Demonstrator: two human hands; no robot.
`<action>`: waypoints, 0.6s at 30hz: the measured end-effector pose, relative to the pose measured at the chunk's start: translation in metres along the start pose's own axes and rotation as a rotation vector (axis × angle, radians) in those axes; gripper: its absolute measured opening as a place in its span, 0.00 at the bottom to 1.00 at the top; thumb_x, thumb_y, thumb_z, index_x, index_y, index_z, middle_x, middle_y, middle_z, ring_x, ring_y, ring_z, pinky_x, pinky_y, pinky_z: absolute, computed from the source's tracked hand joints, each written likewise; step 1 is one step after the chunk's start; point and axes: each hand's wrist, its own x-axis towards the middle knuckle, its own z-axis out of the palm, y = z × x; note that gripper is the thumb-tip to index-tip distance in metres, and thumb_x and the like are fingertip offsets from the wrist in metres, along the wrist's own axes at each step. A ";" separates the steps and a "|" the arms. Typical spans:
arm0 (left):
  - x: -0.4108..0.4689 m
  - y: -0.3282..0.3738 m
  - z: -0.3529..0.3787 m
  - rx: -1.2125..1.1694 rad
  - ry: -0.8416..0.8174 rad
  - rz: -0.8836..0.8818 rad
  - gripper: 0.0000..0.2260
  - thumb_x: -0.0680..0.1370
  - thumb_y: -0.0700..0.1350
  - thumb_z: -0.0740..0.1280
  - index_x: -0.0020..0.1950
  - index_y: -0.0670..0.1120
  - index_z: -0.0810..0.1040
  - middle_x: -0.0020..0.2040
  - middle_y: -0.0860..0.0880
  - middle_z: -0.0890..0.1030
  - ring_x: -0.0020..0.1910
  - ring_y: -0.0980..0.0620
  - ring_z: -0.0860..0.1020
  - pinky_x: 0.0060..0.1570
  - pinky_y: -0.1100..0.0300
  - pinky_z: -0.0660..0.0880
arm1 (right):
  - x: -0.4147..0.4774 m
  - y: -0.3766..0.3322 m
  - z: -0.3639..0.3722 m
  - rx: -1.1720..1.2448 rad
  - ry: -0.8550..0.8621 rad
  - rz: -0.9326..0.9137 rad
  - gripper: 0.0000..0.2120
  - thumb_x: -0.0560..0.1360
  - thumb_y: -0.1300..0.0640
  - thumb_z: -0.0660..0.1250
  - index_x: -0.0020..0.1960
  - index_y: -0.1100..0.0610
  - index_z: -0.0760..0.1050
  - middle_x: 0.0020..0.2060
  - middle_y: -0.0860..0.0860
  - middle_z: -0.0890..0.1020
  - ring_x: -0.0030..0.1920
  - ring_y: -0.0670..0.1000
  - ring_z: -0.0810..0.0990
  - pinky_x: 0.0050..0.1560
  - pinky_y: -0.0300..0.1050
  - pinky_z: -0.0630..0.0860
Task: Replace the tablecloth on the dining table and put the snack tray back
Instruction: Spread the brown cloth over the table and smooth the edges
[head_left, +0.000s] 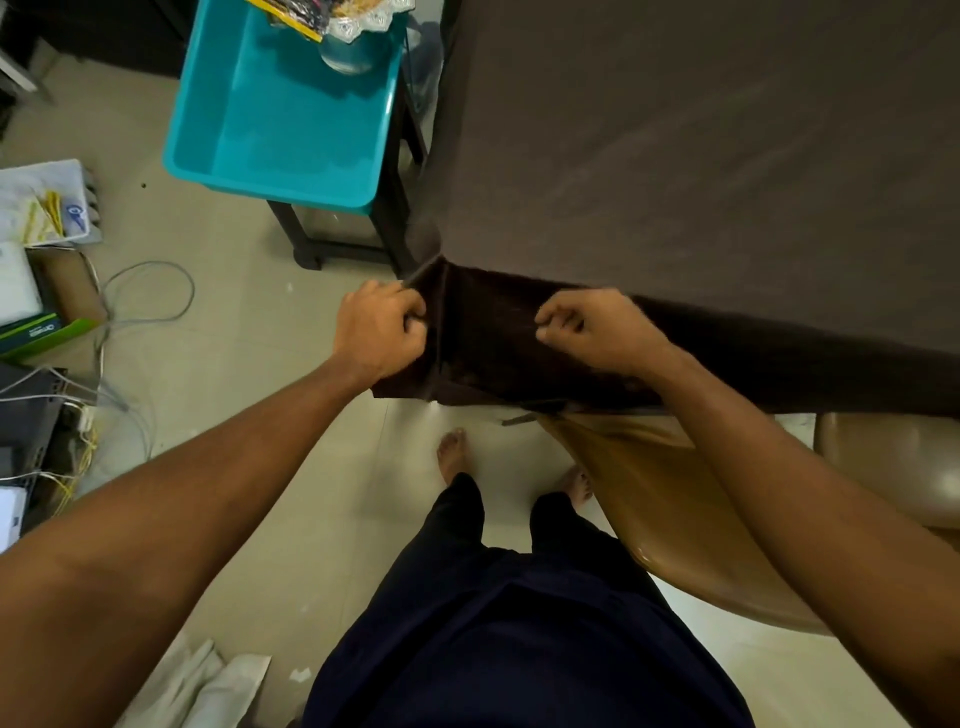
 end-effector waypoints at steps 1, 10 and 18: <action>0.007 0.007 -0.004 -0.060 0.073 -0.013 0.13 0.74 0.50 0.62 0.53 0.48 0.80 0.49 0.48 0.81 0.48 0.48 0.76 0.49 0.50 0.75 | 0.004 0.002 -0.008 -0.039 0.145 -0.034 0.11 0.78 0.47 0.69 0.59 0.47 0.79 0.48 0.43 0.82 0.48 0.44 0.79 0.54 0.50 0.80; 0.089 0.079 -0.006 0.163 -0.177 0.240 0.36 0.76 0.65 0.62 0.80 0.58 0.52 0.82 0.47 0.50 0.80 0.42 0.46 0.73 0.34 0.51 | 0.049 0.042 -0.020 -0.332 0.290 0.228 0.38 0.76 0.27 0.52 0.81 0.39 0.50 0.82 0.51 0.47 0.81 0.56 0.44 0.78 0.65 0.45; 0.093 0.080 0.019 0.334 -0.182 0.292 0.39 0.76 0.70 0.54 0.81 0.57 0.42 0.82 0.45 0.43 0.80 0.40 0.42 0.74 0.32 0.41 | 0.037 0.051 0.008 -0.343 0.307 0.278 0.39 0.76 0.23 0.42 0.81 0.40 0.40 0.82 0.51 0.40 0.81 0.56 0.38 0.77 0.64 0.37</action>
